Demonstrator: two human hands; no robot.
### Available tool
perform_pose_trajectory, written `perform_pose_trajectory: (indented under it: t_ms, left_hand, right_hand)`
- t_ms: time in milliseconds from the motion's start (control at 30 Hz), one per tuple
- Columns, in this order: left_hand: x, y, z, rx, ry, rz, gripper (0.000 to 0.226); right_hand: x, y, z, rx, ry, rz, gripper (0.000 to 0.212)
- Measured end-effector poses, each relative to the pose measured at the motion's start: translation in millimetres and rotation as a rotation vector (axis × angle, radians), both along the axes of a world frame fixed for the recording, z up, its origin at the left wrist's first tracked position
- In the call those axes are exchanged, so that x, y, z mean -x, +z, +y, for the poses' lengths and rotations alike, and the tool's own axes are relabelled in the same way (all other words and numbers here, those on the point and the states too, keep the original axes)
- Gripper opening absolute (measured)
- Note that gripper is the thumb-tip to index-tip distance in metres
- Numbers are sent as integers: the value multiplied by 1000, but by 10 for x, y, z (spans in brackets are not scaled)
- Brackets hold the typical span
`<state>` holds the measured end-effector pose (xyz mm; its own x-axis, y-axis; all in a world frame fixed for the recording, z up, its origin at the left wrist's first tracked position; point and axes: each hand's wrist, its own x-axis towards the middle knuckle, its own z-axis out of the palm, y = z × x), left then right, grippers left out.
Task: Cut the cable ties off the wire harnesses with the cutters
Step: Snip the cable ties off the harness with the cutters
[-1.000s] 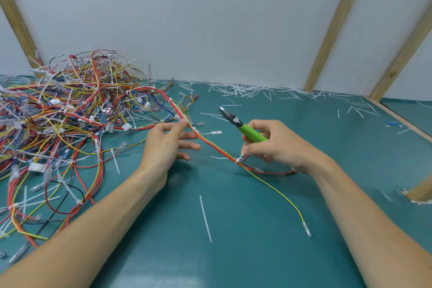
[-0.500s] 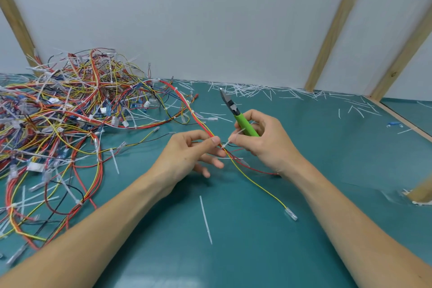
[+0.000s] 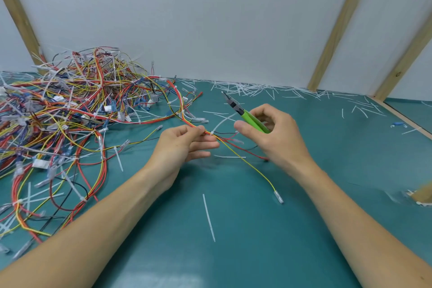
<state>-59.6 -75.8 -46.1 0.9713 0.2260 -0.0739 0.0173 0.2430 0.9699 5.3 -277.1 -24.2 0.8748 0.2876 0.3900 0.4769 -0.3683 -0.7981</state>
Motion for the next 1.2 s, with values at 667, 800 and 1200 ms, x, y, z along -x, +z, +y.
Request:
perform_pose_trajectory:
  t_ms: [667, 800, 1200]
  left_hand:
    - [-17, -45, 90, 78, 39, 31, 19]
    - [-4, -45, 64, 53, 28, 21, 18]
    - [-11, -44, 61, 42, 30, -16, 17]
  right_hand:
    - [-32, -6, -90, 333, -86, -265, 48]
    - [-72, -11, -123, 404, -85, -238, 53]
    - [-54, -43, -101, 430, -56, -182, 39]
